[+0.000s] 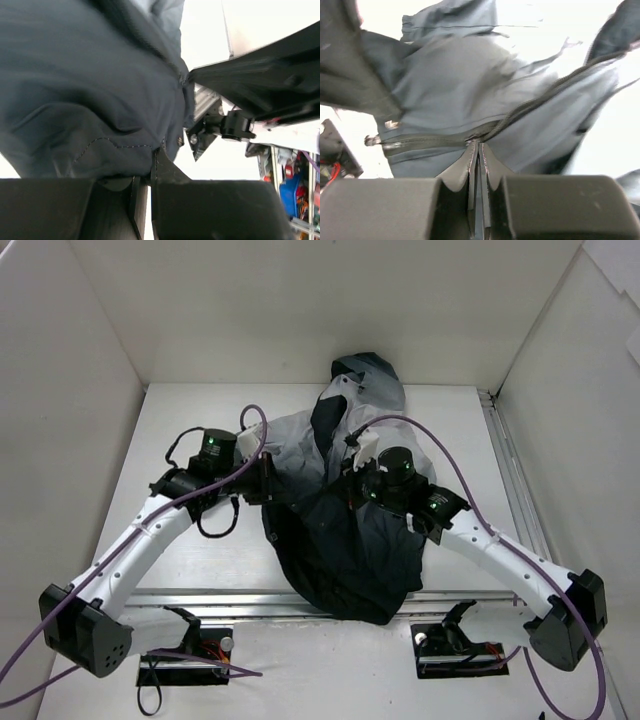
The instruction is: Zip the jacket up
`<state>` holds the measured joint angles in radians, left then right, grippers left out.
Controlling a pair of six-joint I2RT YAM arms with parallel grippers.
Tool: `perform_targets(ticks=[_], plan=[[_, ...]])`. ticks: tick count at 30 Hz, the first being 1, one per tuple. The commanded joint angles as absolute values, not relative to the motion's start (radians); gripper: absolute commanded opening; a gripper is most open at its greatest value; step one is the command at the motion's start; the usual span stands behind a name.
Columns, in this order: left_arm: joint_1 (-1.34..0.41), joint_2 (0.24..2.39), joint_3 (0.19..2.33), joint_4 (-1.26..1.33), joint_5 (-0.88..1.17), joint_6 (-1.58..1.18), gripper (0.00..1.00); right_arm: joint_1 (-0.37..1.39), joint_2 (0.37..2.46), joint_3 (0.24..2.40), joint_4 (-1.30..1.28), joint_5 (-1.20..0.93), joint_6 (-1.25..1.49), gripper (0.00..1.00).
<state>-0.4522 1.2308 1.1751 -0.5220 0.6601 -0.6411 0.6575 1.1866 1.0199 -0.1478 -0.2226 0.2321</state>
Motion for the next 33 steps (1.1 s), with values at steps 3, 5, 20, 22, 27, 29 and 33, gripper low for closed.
perform_targets(ticks=[3, 5, 20, 22, 27, 29, 33], plan=[[-0.384, 1.103, 1.060, -0.569, 0.600, -0.652, 0.00, 0.535, 1.235, 1.110, -0.172, -0.022, 0.166, 0.00], [-0.374, 1.078, 1.004, -0.549, 0.583, -0.667, 0.00, 0.525, 1.255, 1.137, -0.173, -0.026, 0.156, 0.00], [-0.365, 1.075, 0.839, -0.433, 0.479, -0.713, 0.19, 0.565, 1.315, 1.118, -0.173, -0.182, 0.176, 0.14], [-0.365, 1.075, 0.838, -0.426, 0.428, -0.729, 0.29, 0.564, 1.304, 1.097, -0.175, -0.195, 0.189, 0.19], [-0.356, 1.075, 0.824, -0.423, 0.368, -0.781, 0.60, 0.565, 1.289, 1.089, -0.178, -0.212, 0.204, 0.24], [-0.356, 1.065, 0.795, -0.413, 0.373, -0.802, 0.61, 0.572, 1.289, 1.091, -0.183, -0.224, 0.204, 0.25], [-0.356, 1.022, 0.720, -0.394, 0.405, -0.847, 0.60, 0.587, 1.302, 1.095, -0.186, -0.253, 0.195, 0.26]])
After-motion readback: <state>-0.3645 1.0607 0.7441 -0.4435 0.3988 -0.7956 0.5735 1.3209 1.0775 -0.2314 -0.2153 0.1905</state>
